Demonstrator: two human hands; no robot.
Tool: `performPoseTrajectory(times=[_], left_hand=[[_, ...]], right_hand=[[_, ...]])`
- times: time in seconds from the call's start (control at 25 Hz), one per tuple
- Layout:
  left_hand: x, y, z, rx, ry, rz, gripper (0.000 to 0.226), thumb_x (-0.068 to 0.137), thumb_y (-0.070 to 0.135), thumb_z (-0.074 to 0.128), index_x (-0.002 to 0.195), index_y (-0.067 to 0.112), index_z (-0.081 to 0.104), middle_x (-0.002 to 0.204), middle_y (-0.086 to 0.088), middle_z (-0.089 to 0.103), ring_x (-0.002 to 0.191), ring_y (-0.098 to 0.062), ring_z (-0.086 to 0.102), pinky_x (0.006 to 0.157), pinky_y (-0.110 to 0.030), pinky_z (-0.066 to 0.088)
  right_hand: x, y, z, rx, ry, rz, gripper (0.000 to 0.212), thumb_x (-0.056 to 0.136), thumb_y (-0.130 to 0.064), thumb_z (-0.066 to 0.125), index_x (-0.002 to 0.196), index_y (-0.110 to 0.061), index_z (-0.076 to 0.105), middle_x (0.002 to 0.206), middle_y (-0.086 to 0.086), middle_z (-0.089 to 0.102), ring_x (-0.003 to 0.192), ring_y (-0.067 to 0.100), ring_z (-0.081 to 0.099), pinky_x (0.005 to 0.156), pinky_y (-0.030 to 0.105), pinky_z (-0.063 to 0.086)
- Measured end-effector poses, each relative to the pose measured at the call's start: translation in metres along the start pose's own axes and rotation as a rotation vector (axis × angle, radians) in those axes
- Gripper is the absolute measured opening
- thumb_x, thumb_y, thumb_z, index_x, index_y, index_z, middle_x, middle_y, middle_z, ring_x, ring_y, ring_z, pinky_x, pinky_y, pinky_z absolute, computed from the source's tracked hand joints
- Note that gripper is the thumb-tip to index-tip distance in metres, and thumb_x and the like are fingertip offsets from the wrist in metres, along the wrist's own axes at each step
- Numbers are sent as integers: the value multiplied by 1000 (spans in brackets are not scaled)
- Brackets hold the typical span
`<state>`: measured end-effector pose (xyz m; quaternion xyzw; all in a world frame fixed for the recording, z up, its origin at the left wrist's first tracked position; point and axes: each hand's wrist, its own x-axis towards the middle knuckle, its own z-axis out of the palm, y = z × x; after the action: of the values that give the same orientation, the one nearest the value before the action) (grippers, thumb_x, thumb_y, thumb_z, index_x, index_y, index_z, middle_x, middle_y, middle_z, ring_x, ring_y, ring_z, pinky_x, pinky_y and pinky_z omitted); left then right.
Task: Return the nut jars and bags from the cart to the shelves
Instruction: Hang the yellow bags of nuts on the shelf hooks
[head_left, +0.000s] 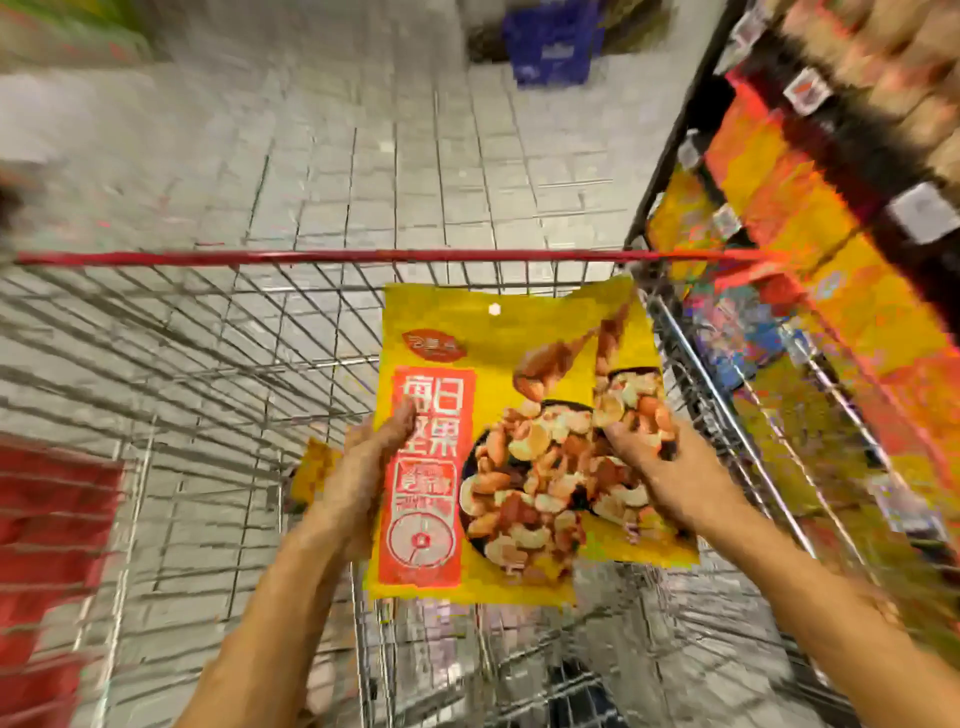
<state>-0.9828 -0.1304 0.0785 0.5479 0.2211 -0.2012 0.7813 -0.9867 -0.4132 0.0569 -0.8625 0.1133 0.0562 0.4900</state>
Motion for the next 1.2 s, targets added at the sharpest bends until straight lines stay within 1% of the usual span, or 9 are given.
performPoseTrajectory(times=[0.2,0.36,0.48,0.56,0.64,0.76,0.84,1.04,1.2], left_hand=[[-84,76,125,105,-246,157,39,61,48,62,72,13,74,68,-6,73,53,-17,68,51,-26,57],[-141,74,240,126,-501,237,41,64,48,55,83,14,66,64,-3,72,50,-15,67,46,-25,55],[-184,32,330,176,-666,221,45,65,50,55,90,15,65,68,-2,73,54,-14,69,49,-26,56],[-220,-9,389,210,-761,239,44,66,50,57,92,15,65,69,0,74,56,-13,69,49,-27,56],[-256,-54,441,254,-837,280,37,72,48,57,86,15,65,66,2,73,54,-11,68,47,-26,55],[-314,-121,504,275,-944,251,33,72,46,57,83,17,67,67,3,73,55,-11,68,53,-31,58],[-353,-160,536,318,-990,298,27,77,44,55,79,21,70,67,6,73,55,-8,68,57,-32,56],[-416,-212,589,394,-1066,255,35,70,46,57,87,17,67,68,2,73,56,-11,69,48,-23,53],[-445,-225,633,426,-1059,206,38,66,52,64,81,18,70,71,-3,74,57,-17,69,60,-32,55]], right_hand=[[-133,-52,-137,331,584,5,43,57,-65,72,81,-30,62,77,-26,62,72,-15,59,64,3,40],[-228,-45,-226,472,954,21,48,54,-64,72,90,-33,63,94,-14,67,93,13,64,91,36,48],[-312,-15,-292,423,1268,62,49,59,-61,61,96,-29,62,96,-9,66,93,4,63,89,24,47],[-378,13,-332,396,1419,103,58,60,-61,57,106,-26,61,102,-2,66,95,13,61,87,29,46],[-445,38,-365,371,1510,129,54,61,-61,59,104,-28,60,101,-3,67,94,15,60,85,32,46],[-540,69,-411,367,1592,139,27,60,-61,72,80,-45,64,73,-28,65,71,-12,60,66,11,46],[-597,90,-432,370,1634,206,31,54,-63,71,77,-46,59,74,-31,59,69,-12,55,62,15,42],[-681,127,-454,465,1791,292,46,72,-49,65,112,-26,59,110,3,65,91,18,59,79,34,45],[-706,129,-461,500,1873,338,62,52,-63,55,101,-27,60,84,-13,62,76,5,56,65,27,42]])
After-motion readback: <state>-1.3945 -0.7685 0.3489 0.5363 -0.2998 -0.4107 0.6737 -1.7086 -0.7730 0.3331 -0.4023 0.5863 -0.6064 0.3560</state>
